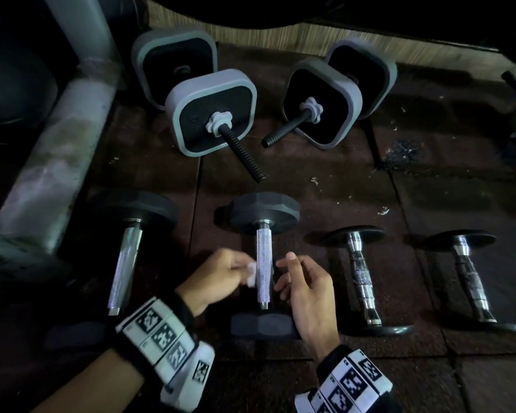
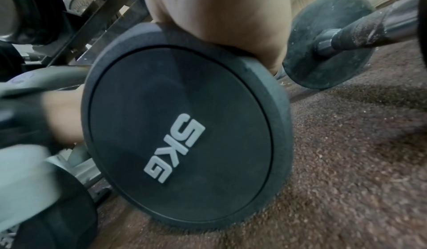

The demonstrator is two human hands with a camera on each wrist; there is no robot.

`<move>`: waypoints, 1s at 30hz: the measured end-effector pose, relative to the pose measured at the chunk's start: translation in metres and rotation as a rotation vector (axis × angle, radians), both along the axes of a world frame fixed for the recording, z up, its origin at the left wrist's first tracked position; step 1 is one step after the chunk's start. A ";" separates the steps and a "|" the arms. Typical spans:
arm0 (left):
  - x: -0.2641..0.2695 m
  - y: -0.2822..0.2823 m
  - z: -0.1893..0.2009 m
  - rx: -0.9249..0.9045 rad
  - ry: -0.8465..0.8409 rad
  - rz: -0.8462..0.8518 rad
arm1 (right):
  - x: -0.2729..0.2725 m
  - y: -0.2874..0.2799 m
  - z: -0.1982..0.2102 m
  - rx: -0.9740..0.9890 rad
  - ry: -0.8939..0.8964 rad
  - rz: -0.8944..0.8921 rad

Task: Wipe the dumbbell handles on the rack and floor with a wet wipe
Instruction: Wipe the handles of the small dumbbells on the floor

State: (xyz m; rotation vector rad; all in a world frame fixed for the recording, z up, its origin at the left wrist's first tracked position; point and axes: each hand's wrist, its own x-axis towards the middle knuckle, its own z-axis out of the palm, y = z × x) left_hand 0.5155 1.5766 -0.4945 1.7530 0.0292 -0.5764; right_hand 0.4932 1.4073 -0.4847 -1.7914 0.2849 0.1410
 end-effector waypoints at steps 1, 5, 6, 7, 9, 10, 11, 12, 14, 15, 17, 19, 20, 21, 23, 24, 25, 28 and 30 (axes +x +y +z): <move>0.011 -0.001 0.004 0.003 -0.038 0.058 | 0.000 0.000 0.001 0.004 0.002 0.000; 0.040 -0.005 0.006 0.021 -0.093 0.156 | 0.000 0.001 0.001 -0.007 0.006 0.004; 0.039 -0.005 0.003 0.028 -0.082 0.154 | 0.000 0.000 0.001 -0.011 0.003 0.004; 0.035 -0.005 0.000 0.038 -0.069 0.147 | 0.000 0.000 0.000 -0.011 0.001 0.004; 0.017 -0.005 -0.011 0.049 -0.041 0.088 | 0.001 0.000 0.000 -0.005 0.002 0.002; 0.005 -0.004 -0.018 0.037 -0.010 0.030 | 0.000 0.000 0.000 0.002 0.006 0.000; -0.006 -0.003 -0.022 0.020 0.040 -0.036 | 0.000 0.000 -0.001 0.007 0.008 -0.002; -0.015 -0.002 -0.025 -0.001 0.092 -0.095 | 0.000 0.000 0.000 0.008 0.008 0.000; -0.019 -0.001 -0.028 -0.036 0.151 -0.133 | 0.000 0.001 0.001 0.005 0.009 0.004; -0.015 -0.001 -0.026 -0.039 0.147 -0.104 | 0.000 0.001 0.001 0.006 0.008 0.003; 0.002 -0.005 -0.018 -0.034 0.087 0.028 | 0.000 0.000 0.002 -0.005 -0.005 0.005; 0.021 -0.010 -0.008 -0.029 -0.015 0.172 | 0.000 0.000 0.001 -0.022 -0.017 0.006; 0.027 -0.012 -0.003 -0.047 -0.063 0.222 | 0.000 0.000 0.001 -0.026 -0.017 0.002; 0.030 -0.013 -0.001 -0.049 -0.098 0.248 | 0.000 0.000 0.000 -0.029 -0.015 -0.003; 0.025 -0.012 0.001 -0.011 -0.117 0.248 | 0.000 0.000 0.000 -0.033 -0.014 -0.006; 0.020 -0.008 -0.004 0.037 -0.122 0.220 | -0.001 0.000 0.001 -0.033 -0.015 -0.004; 0.014 -0.005 -0.008 0.088 -0.125 0.182 | -0.001 0.000 0.002 -0.035 -0.016 -0.003; 0.003 -0.001 -0.015 0.141 -0.123 0.138 | -0.001 0.000 0.002 -0.053 -0.016 -0.014; 0.006 -0.007 -0.014 0.120 -0.130 0.177 | -0.001 0.001 0.003 -0.065 -0.015 -0.019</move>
